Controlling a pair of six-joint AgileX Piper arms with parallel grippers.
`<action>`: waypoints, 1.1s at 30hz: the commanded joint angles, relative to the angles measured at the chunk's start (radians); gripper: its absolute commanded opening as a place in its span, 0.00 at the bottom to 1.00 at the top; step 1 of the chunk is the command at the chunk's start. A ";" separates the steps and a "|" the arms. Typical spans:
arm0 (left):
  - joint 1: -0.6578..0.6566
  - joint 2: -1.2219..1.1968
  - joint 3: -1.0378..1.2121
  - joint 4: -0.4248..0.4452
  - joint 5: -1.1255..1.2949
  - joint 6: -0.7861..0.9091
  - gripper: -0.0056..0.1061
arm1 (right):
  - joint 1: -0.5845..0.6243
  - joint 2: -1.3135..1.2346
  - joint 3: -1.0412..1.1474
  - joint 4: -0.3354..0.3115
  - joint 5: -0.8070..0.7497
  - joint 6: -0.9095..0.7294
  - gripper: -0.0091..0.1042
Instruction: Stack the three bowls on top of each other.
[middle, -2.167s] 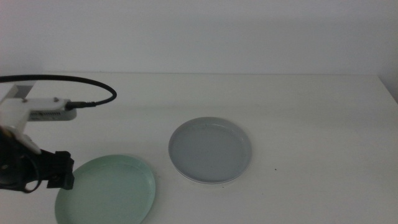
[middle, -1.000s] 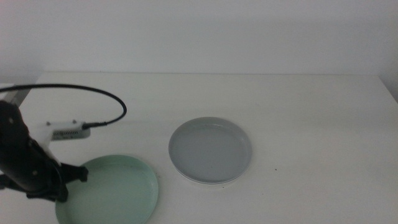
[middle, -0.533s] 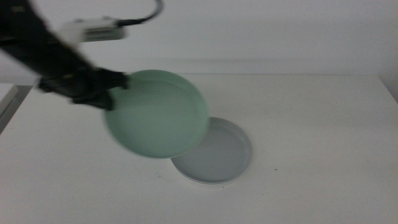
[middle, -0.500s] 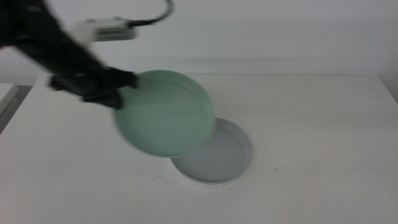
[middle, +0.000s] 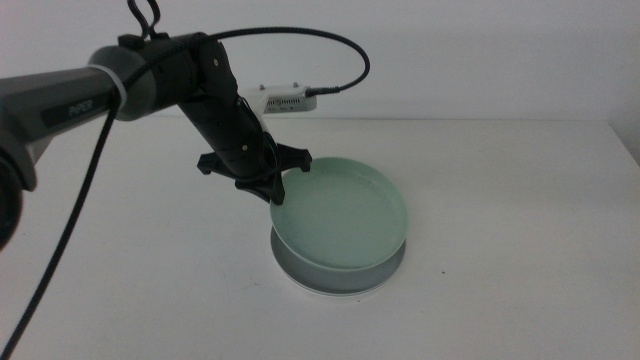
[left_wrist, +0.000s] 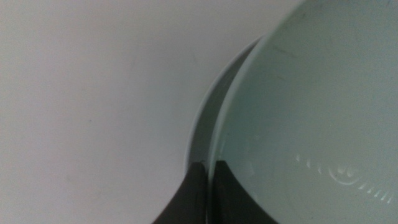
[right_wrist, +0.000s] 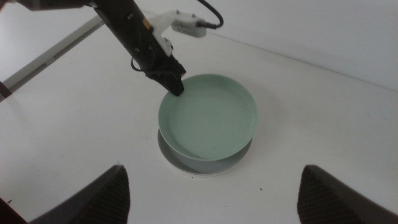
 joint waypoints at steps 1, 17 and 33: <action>-0.002 0.012 -0.010 -0.022 0.006 0.004 0.04 | -0.003 -0.004 0.002 -0.002 -0.010 -0.007 0.90; -0.002 -0.100 -0.003 0.108 0.039 -0.016 0.69 | -0.003 -0.004 0.002 -0.002 -0.010 -0.007 0.90; 0.107 -1.192 0.674 0.625 -0.334 -0.368 0.89 | -0.003 -0.004 0.002 -0.002 -0.010 -0.007 0.90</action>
